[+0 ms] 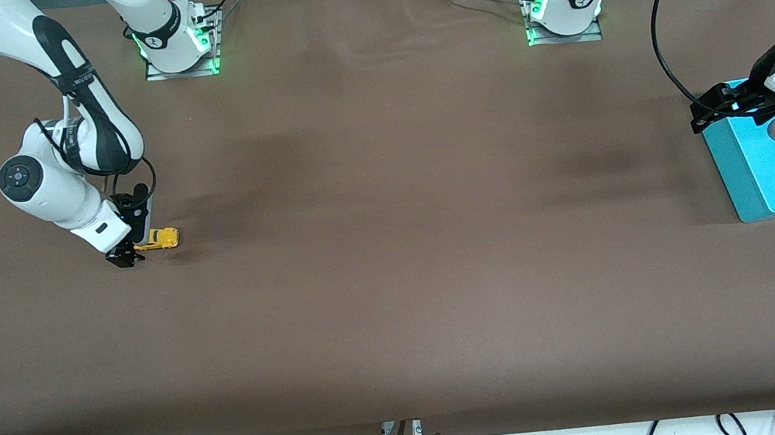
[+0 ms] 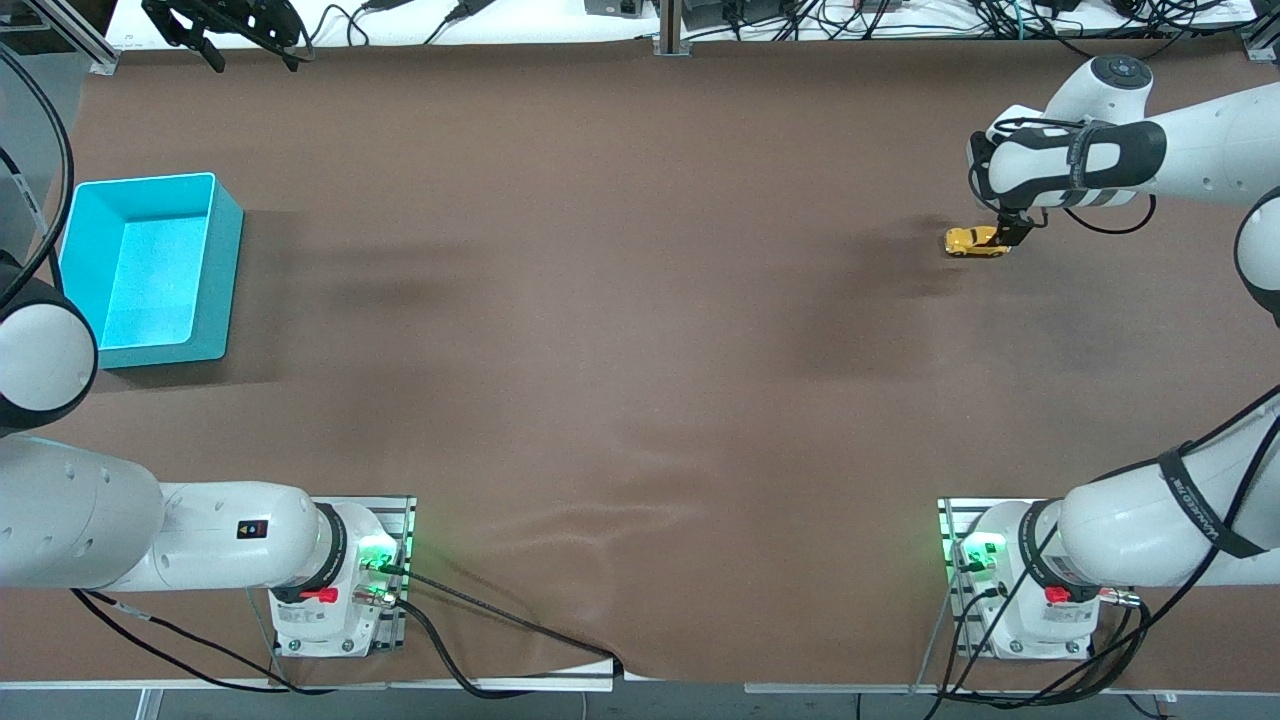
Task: Wind and store yellow beetle car
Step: 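Lower the right gripper over the yellow car and grasp it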
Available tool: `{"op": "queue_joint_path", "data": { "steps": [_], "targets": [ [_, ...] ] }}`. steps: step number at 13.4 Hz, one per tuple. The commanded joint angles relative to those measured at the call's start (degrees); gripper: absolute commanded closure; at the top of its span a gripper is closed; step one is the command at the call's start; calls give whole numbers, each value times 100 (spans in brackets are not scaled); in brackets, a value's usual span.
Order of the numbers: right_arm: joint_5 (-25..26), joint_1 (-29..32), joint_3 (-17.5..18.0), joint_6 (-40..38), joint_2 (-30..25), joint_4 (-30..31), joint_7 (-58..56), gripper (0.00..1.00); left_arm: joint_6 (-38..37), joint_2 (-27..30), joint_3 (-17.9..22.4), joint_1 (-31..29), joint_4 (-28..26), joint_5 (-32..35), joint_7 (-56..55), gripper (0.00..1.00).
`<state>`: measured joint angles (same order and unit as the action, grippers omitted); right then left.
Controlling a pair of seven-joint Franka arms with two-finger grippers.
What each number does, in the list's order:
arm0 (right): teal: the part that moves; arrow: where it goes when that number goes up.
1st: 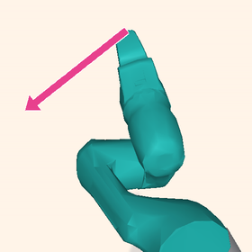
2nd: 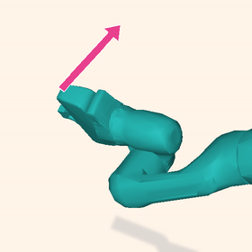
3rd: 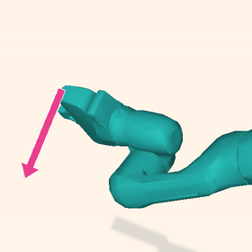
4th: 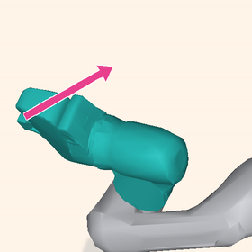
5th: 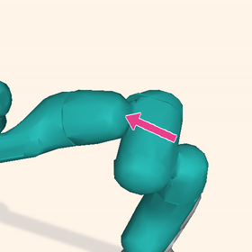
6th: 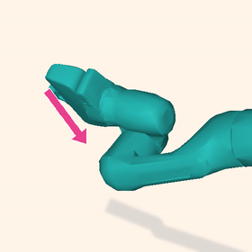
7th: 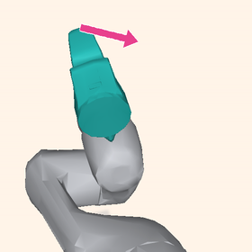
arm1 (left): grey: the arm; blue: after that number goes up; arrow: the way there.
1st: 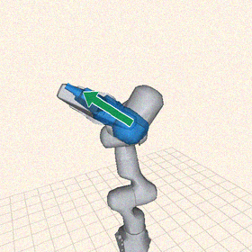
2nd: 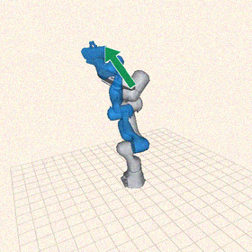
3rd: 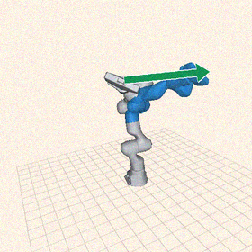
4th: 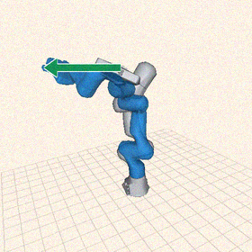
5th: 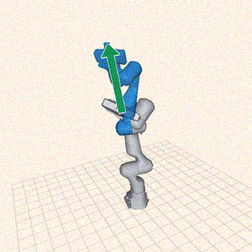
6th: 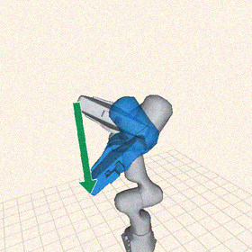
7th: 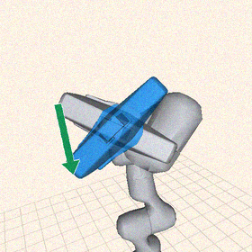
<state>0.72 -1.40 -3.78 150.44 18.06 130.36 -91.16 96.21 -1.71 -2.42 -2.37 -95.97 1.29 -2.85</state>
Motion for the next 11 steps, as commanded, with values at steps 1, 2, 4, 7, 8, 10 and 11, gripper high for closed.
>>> {"op": "queue_joint_path", "data": {
  "steps": [1,2,4,7,8,10,11],
  "targets": [
    [25,43,0,363,-171,349,-156,0,-120,-49,-39,-53,149,-173,-5,0],
    [25,44,0,424,-162,410,-165,0,-120,-49,-39,-53,149,-173,-5,0],
    [25,44,0,652,-162,560,-174,0,-120,-40,-56,-10,157,-173,-5,0],
    [25,44,0,1039,-162,832,-209,0,-111,-31,-135,17,166,-173,4,0],
    [25,44,0,1049,-162,833,-235,1,-111,-31,-144,17,166,-173,4,0],
    [25,52,-9,1040,-162,833,-253,1,-111,-23,-170,17,175,-173,4,0],
    [25,105,-9,1040,-162,833,-261,3,-111,-23,-249,17,218,-173,4,0]
  ]
}}
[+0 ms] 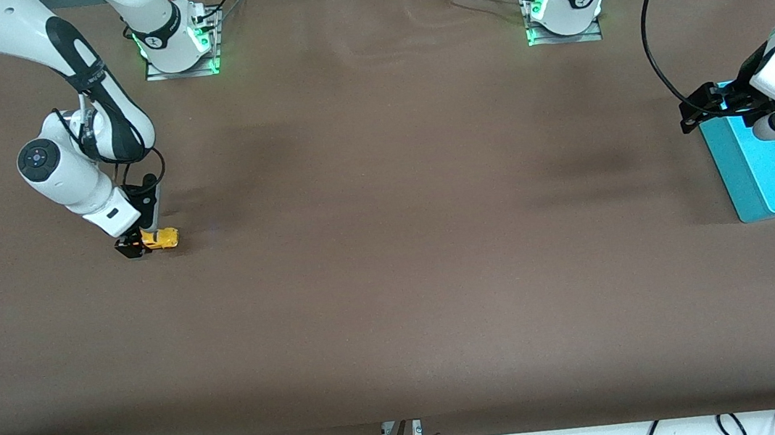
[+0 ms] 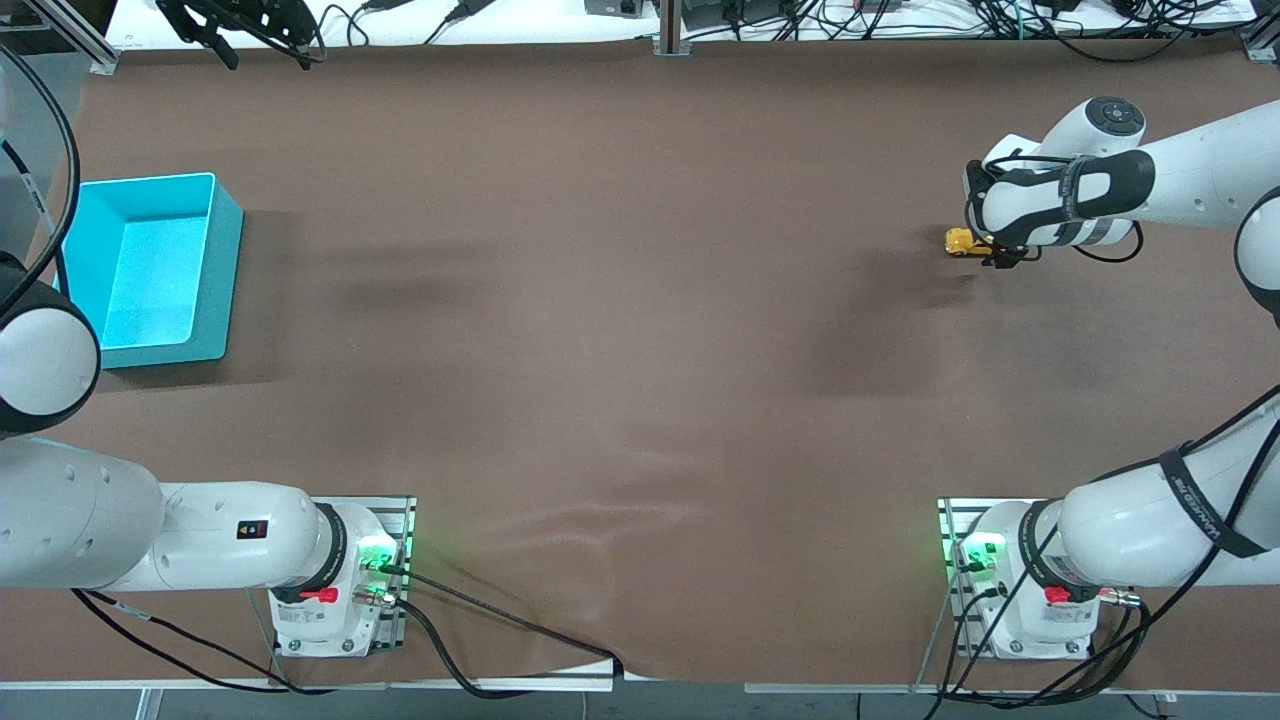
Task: Wind and store yellow beetle car
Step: 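Pull the car backward with the right gripper to wind it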
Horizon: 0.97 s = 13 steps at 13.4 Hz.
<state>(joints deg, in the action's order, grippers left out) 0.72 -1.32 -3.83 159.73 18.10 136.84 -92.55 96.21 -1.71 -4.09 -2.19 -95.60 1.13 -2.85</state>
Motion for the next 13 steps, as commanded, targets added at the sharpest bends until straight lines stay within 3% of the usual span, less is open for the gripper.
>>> {"op": "queue_joint_path", "data": {
  "steps": [1,2,3,5,13],
  "targets": [
    [33,140,-3,120,-157,185,-141,11,-111,-31,-101,-1,200,-157,3,0],
    [33,141,-3,120,-149,185,-193,25,-111,-31,-101,-1,209,-157,3,0],
    [25,141,-3,120,-131,177,-220,54,-111,-31,-110,-1,209,-157,3,0],
    [25,141,-3,120,-122,177,-229,83,-120,-31,-110,-1,209,-157,3,0],
    [33,386,-3,277,106,159,-394,84,-120,-31,-110,-1,209,-157,3,0]
  ]
}}
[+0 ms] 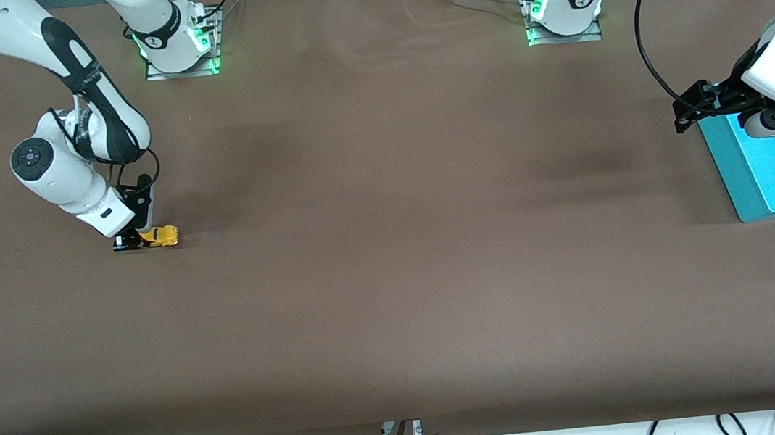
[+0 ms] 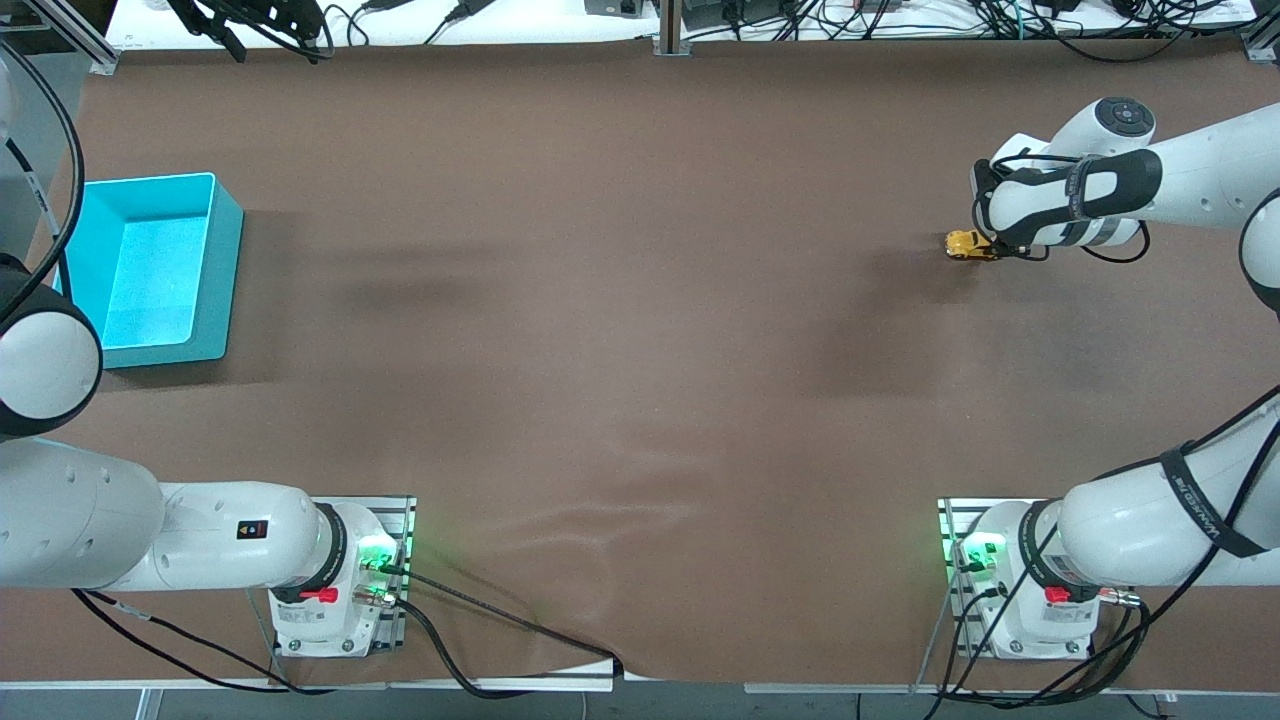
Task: Wind and store yellow beetle car
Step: 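Pull the car backward with the right gripper to wind it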
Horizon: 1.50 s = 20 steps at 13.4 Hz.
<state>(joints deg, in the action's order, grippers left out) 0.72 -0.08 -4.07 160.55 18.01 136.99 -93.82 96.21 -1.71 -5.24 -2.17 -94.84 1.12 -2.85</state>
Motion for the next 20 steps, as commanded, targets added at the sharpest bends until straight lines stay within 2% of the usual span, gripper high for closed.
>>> {"op": "queue_joint_path", "data": {
  "steps": [1,7,11,12,13,14,15,20],
  "targets": [
    [33,429,20,309,202,126,-503,84,-120,-31,5,-3,132,-156,4,0],
    [25,1668,38,459,440,-128,-1717,83,-120,-31,5,-3,132,-156,4,0],
    [16,1880,56,442,555,-278,-1903,82,-119,-31,5,-3,132,-156,4,0],
    [16,1880,73,424,546,-287,-1903,78,-120,-31,5,-3,132,-156,4,0],
    [7,1872,91,398,520,-313,-1885,51,-120,-31,5,-3,132,-156,4,0],
    [-19,1872,108,354,476,-331,-1885,12,-120,-31,5,-3,132,-156,4,0],
    [-19,1872,143,223,432,-374,-1885,0,-120,-31,5,-3,132,-156,4,0],
    [-37,1863,214,-402,326,-805,-1885,0,-120,-31,5,-3,132,-156,3,0]
  ]
}}
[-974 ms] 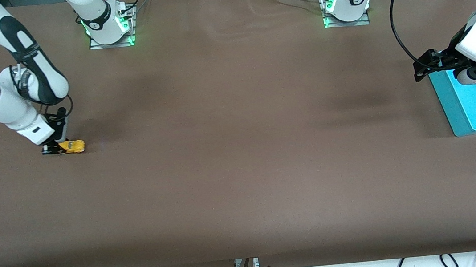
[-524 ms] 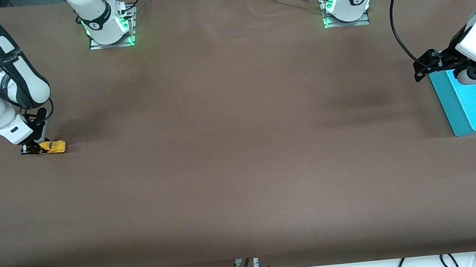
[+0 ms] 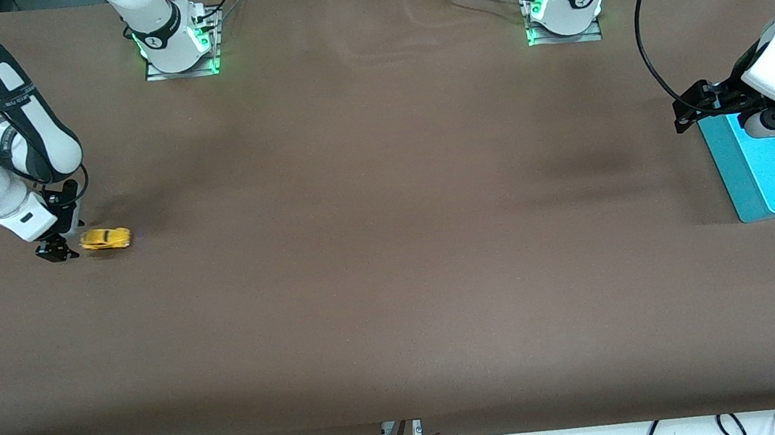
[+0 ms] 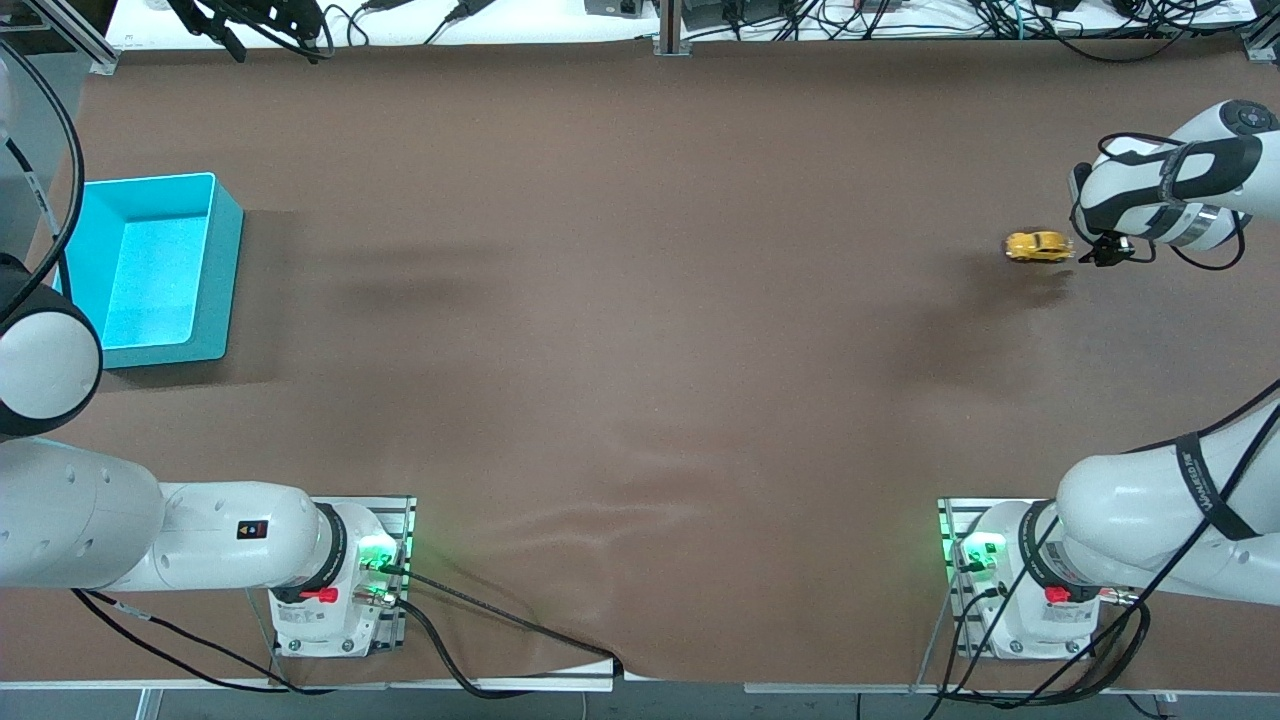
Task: Wind and store yellow beetle car
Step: 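Release the car with the right gripper so it drives toward the box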
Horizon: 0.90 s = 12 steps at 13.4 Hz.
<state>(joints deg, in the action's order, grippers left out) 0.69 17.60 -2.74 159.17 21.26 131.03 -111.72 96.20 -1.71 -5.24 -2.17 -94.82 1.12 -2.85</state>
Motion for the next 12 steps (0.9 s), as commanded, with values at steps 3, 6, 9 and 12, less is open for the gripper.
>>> {"op": "queue_joint_path", "data": {
  "steps": [3,6,9,12],
  "targets": [
    [-34,94,89,-282,-7,-227,-87,0,-120,-23,5,-3,131,-156,-5,0],
    [-279,77,194,-334,-174,-253,-26,0,-120,-23,5,-3,131,-156,-5,0],
    [-623,68,265,-1166,-254,-814,446,0,-120,-23,5,-3,131,-156,-5,0],
    [-623,33,405,-2185,-253,-1648,1675,0,-155,-23,5,-12,131,-156,-5,0]
  ]
}}
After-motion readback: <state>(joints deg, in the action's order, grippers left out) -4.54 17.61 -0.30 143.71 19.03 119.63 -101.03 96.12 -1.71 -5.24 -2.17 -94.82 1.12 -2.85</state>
